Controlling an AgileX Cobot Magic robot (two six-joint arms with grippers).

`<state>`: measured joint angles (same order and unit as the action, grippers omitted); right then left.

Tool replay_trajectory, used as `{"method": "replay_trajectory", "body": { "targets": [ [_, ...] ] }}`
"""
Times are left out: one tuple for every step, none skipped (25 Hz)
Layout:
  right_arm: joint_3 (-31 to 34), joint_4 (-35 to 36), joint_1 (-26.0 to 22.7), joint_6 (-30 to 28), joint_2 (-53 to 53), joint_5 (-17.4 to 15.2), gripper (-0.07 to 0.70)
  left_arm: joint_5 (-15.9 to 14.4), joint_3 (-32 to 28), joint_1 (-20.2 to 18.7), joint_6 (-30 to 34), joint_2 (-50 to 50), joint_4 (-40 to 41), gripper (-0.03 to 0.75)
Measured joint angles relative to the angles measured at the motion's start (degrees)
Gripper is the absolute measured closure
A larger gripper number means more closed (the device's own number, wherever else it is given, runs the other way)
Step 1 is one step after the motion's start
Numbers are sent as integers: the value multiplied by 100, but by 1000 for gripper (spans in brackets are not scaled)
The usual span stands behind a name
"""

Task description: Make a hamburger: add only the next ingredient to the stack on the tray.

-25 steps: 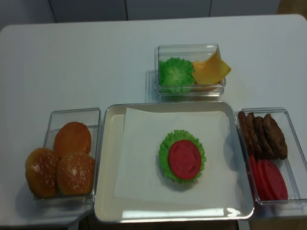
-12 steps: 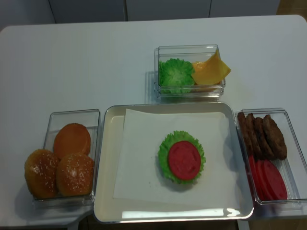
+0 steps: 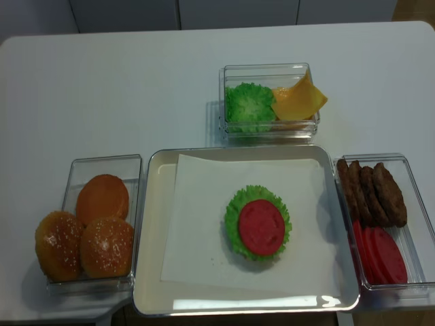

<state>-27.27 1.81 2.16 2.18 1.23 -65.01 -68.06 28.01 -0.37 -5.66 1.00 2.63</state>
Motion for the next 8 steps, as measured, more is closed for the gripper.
{"method": "replay_trajectory", "body": {
  "targets": [
    [0,0,0,0,0,0,132,0,0,0,0,0,0,304],
    [0,0,0,0,0,0,132,0,0,0,0,0,0,304],
    [0,0,0,0,0,0,132,0,0,0,0,0,0,304],
    [0,0,0,0,0,0,132,0,0,0,0,0,0,304],
    [0,0,0,0,0,0,132,0,0,0,0,0,0,304],
    [0,0,0,0,0,0,132,0,0,0,0,0,0,304],
    [0,0,0,0,0,0,132,0,0,0,0,0,0,304],
    [0,0,0,0,0,0,132,0,0,0,0,0,0,304]
  ]
}}
